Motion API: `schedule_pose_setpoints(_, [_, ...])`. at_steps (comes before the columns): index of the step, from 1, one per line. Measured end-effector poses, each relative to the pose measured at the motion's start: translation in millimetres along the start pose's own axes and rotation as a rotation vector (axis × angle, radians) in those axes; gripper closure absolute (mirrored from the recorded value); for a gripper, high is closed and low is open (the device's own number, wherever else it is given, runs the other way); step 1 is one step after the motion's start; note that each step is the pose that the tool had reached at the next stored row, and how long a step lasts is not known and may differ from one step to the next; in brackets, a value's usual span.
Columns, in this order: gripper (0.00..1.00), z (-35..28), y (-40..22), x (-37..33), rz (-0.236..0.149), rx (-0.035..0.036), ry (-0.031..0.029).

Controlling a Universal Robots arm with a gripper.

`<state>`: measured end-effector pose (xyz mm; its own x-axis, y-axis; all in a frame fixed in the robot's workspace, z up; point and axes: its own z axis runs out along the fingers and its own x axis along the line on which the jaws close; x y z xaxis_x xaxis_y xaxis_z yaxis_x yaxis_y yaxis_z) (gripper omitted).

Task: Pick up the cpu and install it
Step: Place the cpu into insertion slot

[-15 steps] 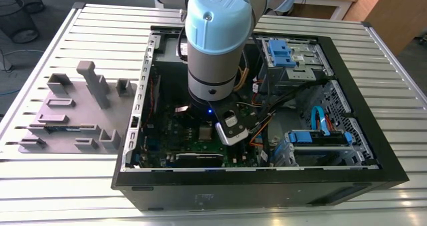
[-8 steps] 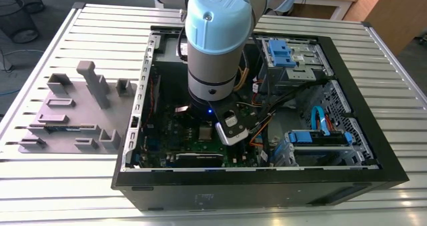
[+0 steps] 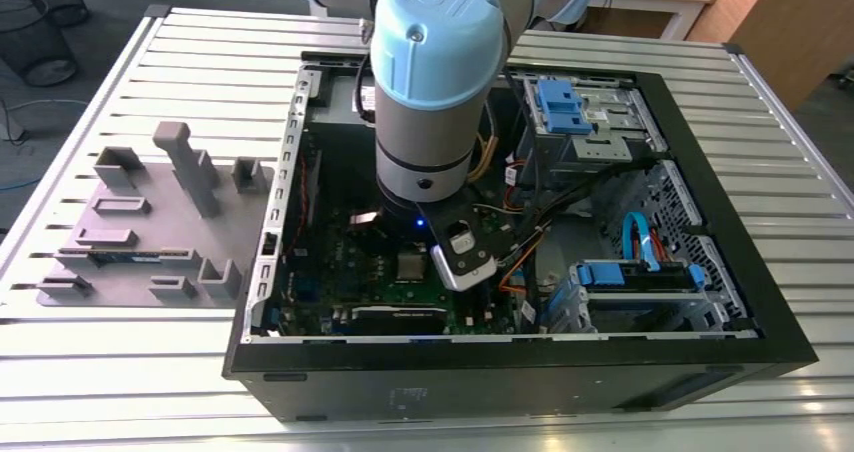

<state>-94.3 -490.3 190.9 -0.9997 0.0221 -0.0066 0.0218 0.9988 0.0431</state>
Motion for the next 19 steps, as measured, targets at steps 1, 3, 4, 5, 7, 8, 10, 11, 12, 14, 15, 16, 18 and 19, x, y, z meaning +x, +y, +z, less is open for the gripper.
schedule_pose_setpoints(1, [0.55, -0.4, 0.0, 0.0, 0.000, 0.0001, 0.0000])
schedule_pose_setpoints(3, [0.55, -2.1, 0.1, 0.0, 0.000, 0.0000, 0.0001])
schedule_pose_setpoints(4, [0.55, -3.1, 0.1, 0.0, 0.000, 0.0000, 0.0000])
schedule_pose_setpoints(5, [0.55, -3.8, 0.2, 0.0, 0.000, -0.0001, 0.0000])
schedule_pose_setpoints(7, [0.55, -4.1, 0.2, -0.1, 0.000, -0.0003, -0.0001])
schedule_pose_setpoints(8, [0.55, -4.1, 0.2, -0.1, 0.000, -0.0003, -0.0001])
schedule_pose_setpoints(10, [0.55, -4.2, 0.2, 0.0, 0.000, -0.0002, -0.0001])
schedule_pose_setpoints(11, [0.55, -4.5, 0.2, 0.0, 0.000, 0.0001, 0.0000])
schedule_pose_setpoints(12, [0.55, -5.3, 0.1, 0.0, 0.000, 0.0004, 0.0002])
schedule_pose_setpoints(14, [0.55, -5.2, 0.2, 0.0, 0.000, 0.0000, 0.0000])
schedule_pose_setpoints(15, [0.55, -4.9, 0.2, 0.0, 0.000, -0.0003, -0.0001])
schedule_pose_setpoints(16, [0.55, -4.2, 0.2, -0.1, 0.000, -0.0004, -0.0002])
schedule_pose_setpoints(18, [0.55, -3.3, 0.1, 0.0, 0.000, 0.0000, 0.0000])
schedule_pose_setpoints(19, [0.55, -3.0, 0.1, 0.0, 0.000, 0.0000, 0.0001])
